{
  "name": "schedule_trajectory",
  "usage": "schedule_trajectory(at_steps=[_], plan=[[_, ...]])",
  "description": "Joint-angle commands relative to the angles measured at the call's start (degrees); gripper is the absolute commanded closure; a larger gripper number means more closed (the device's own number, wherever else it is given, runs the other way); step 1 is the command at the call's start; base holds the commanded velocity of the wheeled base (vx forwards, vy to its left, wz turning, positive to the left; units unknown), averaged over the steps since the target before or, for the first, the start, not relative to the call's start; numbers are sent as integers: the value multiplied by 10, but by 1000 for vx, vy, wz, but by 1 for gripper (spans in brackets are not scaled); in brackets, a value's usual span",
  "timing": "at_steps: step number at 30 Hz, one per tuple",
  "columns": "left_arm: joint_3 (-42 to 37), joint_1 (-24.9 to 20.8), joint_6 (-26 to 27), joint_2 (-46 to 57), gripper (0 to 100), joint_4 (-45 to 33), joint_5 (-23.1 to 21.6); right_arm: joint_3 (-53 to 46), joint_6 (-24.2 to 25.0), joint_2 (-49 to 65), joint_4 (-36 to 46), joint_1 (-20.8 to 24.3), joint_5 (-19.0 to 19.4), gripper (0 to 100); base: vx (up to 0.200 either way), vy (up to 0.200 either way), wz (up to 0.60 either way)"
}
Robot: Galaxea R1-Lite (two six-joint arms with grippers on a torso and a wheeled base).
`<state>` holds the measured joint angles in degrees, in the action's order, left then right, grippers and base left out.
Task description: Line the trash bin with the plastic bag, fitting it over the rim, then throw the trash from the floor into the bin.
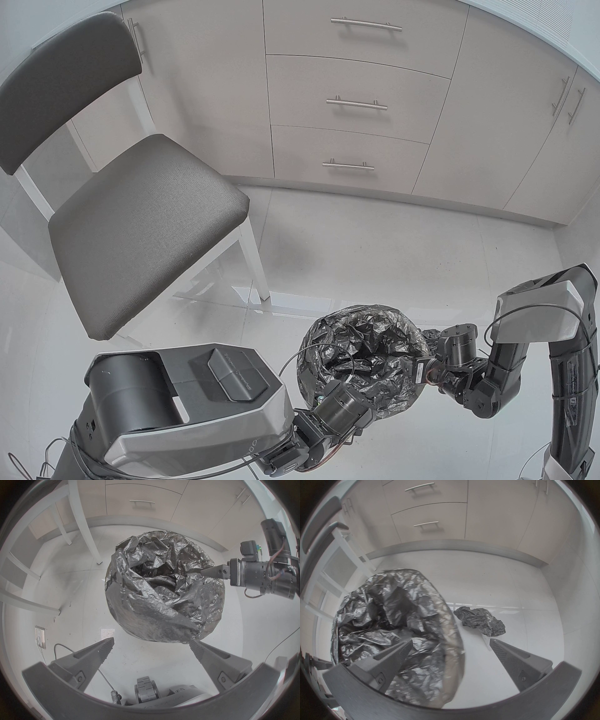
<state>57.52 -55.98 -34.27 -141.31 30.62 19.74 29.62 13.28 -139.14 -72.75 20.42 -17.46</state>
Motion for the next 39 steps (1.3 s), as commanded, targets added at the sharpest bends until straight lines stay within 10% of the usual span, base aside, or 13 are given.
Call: schedule_trajectory(at_steps=[1, 16, 39], plan=[[-12, 2, 1, 2, 0, 25, 0, -27, 3, 32, -11, 59, -6, 0, 0, 0, 0], [-26, 3, 3, 2, 0, 52, -3, -90, 22, 25, -24, 168, -19, 0, 0, 0, 0], [-28, 2, 1, 2, 0, 53, -2, 24, 15, -61, -31, 125, 7, 0, 0, 0, 0]])
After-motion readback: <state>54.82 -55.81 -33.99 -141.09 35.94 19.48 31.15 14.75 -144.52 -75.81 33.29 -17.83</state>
